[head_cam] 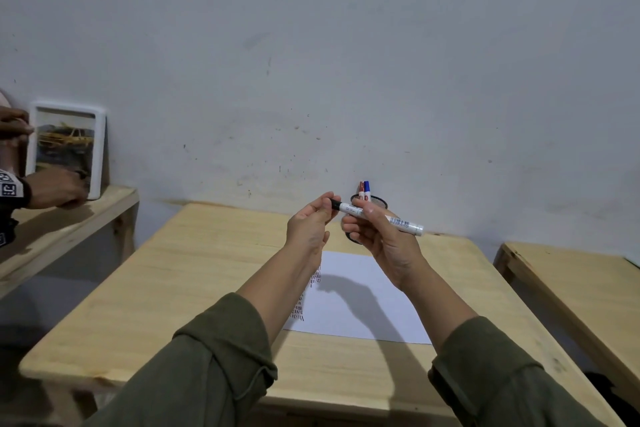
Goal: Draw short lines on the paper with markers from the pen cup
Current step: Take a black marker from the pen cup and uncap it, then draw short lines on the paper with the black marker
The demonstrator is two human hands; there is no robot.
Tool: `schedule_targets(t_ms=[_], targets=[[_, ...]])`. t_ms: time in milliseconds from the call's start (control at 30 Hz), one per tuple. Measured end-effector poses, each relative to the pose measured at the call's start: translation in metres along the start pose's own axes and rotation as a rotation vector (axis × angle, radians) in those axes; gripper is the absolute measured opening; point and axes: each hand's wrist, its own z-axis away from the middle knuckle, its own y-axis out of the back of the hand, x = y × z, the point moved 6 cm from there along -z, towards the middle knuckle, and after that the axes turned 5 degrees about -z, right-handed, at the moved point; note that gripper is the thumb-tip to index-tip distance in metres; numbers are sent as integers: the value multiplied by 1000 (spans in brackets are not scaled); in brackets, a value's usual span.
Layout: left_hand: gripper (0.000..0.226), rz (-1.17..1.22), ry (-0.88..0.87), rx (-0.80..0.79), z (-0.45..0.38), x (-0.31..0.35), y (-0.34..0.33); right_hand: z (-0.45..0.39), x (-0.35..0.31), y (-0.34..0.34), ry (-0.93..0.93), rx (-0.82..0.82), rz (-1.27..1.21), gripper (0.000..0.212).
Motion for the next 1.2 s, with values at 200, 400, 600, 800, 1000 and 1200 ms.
schedule_targets(t_ms=[200,400,600,800,1000,1200], targets=[[24,-6,61,163,-7,-10,24,1,15,5,18,-4,95,18],[19,-368,6,442,-9,-8,92,5,26,26,-28,28,172,18],[12,-621,-4,390,-16,-48,110,7,54,30,-107,48,222,16],[10,-949,-56,362,-22,-64,121,8,75,39,-160,114,269,9],[18,-1105,-122,344,-26,-70,127,7,87,47,-180,159,309,8],[49,-1060,-111,282,-23,-71,130,8,101,50,-257,233,206,25]])
